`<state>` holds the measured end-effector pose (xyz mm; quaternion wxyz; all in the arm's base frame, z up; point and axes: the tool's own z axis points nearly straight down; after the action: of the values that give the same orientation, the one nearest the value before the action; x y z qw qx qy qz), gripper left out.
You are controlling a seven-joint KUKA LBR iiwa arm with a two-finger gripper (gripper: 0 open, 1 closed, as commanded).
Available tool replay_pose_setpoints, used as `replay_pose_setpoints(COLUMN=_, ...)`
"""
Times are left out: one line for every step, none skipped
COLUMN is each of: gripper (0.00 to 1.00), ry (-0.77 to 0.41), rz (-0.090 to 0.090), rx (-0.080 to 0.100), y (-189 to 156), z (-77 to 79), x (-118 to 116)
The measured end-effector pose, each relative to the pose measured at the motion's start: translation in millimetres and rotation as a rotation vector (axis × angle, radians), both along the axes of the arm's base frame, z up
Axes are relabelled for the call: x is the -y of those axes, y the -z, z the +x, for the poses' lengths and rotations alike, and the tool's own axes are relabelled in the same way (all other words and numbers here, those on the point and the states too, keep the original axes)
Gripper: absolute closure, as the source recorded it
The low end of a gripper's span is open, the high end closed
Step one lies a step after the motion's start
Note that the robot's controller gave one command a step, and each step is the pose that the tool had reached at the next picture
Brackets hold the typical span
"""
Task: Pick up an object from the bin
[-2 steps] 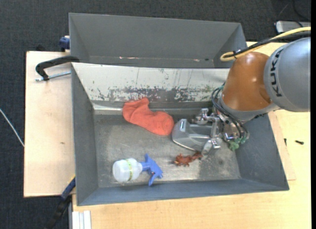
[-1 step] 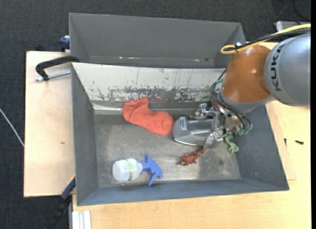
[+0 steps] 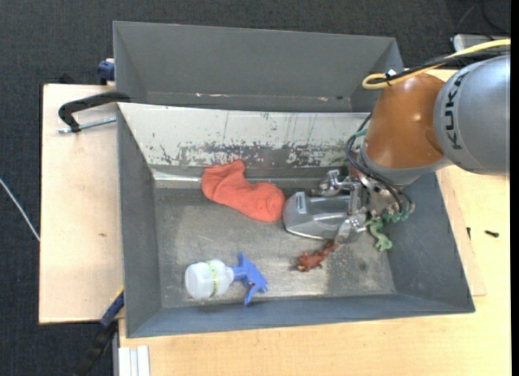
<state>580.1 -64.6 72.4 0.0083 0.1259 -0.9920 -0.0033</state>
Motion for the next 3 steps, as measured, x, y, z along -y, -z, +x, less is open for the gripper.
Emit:
replay_pose_setpoints(gripper=1.00, ry=0.000, rz=0.000, rx=0.000, y=-2.0, z=-0.8, x=-0.2)
replay_pose_setpoints(gripper=1.00, ry=0.000, rz=0.000, rx=0.005, y=-10.2, z=-2.2, x=-0.8)
replay_pose_setpoints(gripper=1.00, ry=0.000, rz=-0.001, rx=0.009, y=-30.2, z=-2.4, x=-1.2)
